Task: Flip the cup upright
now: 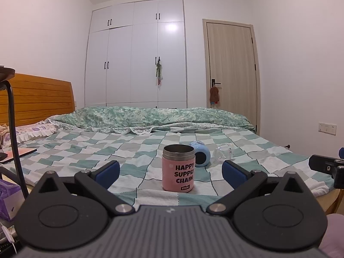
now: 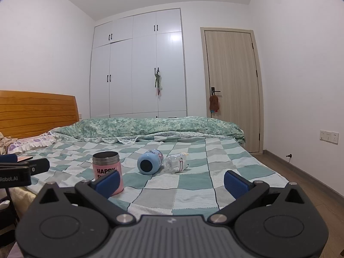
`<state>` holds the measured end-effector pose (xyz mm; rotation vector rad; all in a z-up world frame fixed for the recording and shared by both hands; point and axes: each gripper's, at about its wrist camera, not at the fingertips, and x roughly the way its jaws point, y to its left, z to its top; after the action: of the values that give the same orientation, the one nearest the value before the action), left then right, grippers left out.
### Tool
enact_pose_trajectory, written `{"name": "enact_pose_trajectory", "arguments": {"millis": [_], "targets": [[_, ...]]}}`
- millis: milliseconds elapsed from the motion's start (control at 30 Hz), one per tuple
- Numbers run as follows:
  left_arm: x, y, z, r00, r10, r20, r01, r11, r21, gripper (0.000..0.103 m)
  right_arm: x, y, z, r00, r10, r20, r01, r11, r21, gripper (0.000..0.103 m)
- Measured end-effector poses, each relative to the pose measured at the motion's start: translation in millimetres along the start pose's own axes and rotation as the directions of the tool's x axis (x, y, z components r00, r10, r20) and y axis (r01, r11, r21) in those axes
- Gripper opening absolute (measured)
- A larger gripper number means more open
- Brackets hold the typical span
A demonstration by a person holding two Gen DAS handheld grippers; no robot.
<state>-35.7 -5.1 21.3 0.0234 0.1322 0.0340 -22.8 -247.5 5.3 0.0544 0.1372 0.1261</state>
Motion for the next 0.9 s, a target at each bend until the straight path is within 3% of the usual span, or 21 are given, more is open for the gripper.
{"name": "enact_pose_trajectory", "arguments": {"millis": [900], "targets": [[-2.2, -2.2, -3.4, 1.000, -0.017, 0.010, 0.018, 1.000, -0.011, 0.103, 1.0, -0.3, -3.0, 1.000, 0.002, -0.003, -0.002, 1.000, 0.004, 0.103]]}}
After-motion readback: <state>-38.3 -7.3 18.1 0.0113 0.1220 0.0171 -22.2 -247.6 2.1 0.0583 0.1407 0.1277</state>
